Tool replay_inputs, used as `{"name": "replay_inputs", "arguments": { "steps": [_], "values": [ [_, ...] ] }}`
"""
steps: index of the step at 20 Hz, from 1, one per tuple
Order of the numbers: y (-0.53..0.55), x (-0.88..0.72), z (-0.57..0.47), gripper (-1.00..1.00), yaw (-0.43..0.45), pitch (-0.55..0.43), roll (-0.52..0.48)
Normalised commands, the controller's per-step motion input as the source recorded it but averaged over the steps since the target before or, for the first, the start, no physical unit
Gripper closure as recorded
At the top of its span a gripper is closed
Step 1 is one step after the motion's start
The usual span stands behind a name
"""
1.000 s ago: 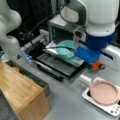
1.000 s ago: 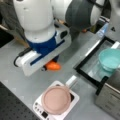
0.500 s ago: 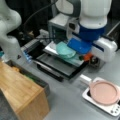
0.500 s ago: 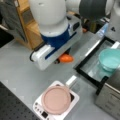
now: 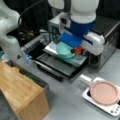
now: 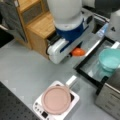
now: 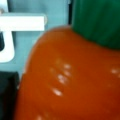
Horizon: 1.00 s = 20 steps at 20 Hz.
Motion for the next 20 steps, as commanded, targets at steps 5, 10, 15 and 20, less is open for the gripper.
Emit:
{"name": "replay_inputs", "arguments": {
  "steps": [5, 10, 15, 20],
  "values": [
    [0.22, -0.58, -0.21, 1.0, -0.175, -0.289, 0.081],
    [0.26, -0.53, -0.22, 1.0, -0.164, -0.268, 0.083],
    [0.27, -0.52, -0.21, 1.0, -0.163, -0.241, 0.095],
    [0.2, -0.45, -0.23, 1.0, -0.175, -0.242, 0.086]
  ]
}}
